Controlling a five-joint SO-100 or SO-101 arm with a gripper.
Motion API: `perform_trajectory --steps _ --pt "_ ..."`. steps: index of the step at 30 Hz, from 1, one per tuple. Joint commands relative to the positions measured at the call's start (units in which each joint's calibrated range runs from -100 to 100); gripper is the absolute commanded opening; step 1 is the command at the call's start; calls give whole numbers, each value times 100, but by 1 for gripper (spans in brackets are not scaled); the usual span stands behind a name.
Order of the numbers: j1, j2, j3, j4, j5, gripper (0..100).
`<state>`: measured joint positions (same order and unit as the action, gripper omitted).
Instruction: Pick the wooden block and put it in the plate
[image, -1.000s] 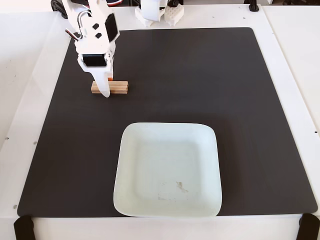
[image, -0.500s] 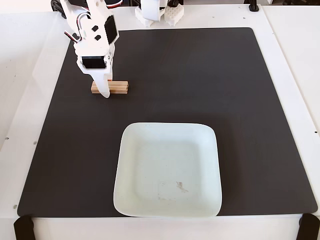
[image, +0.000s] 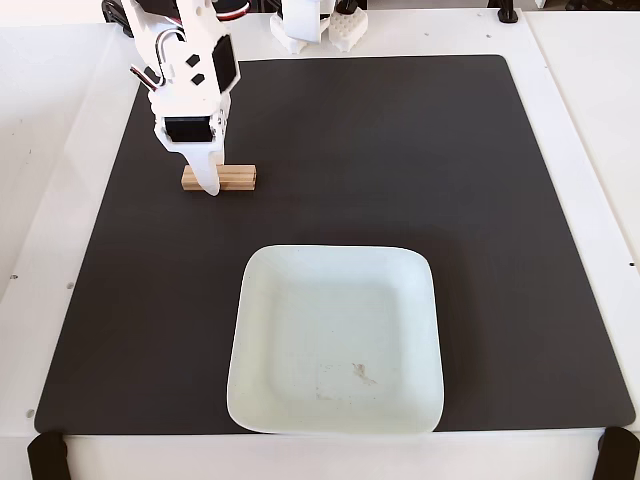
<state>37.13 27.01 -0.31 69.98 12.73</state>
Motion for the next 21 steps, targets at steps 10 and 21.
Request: perform_trajectory --steps 10,21 --pt "-85 -3023 1367 -39 1098 1" --pt "-1686 -6642 3238 -39 2091 1"
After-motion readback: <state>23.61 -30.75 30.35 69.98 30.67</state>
